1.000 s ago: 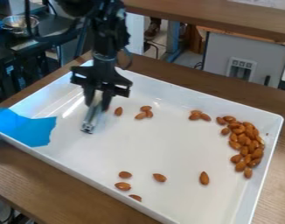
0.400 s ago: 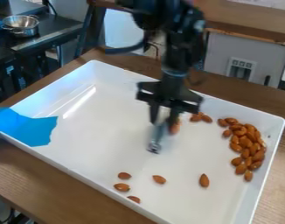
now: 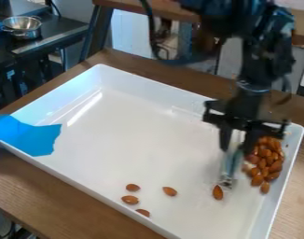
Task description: Sweep into pile
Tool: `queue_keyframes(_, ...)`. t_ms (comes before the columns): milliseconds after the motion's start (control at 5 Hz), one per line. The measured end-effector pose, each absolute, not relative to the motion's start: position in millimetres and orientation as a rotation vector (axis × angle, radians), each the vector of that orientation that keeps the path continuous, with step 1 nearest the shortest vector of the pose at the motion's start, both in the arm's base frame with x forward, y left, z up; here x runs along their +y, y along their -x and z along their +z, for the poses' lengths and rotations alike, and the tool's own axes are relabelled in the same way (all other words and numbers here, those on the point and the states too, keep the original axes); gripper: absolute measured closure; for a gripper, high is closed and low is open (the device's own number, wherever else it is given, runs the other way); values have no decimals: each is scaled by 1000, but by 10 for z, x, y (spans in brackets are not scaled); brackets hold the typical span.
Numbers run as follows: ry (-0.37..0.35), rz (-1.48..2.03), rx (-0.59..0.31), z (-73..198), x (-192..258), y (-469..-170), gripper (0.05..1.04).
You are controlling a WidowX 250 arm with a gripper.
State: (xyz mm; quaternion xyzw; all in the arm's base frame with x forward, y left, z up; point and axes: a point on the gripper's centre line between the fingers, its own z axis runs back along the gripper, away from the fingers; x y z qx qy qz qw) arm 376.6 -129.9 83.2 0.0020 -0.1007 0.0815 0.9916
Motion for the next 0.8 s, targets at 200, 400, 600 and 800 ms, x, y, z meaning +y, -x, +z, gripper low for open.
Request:
queue_keyframes(200, -24, 150, -221, 861, -1138, -3683, 729)
queue_keyframes(400, -50, 217, -319, 1186, -645, -3560, 729)
queue_keyframes(600, -125, 289, -309, 1276, -122, -3400, 729)
queue_keyframes(800, -233, 220, -209, 1170, 315, -3217, 729)
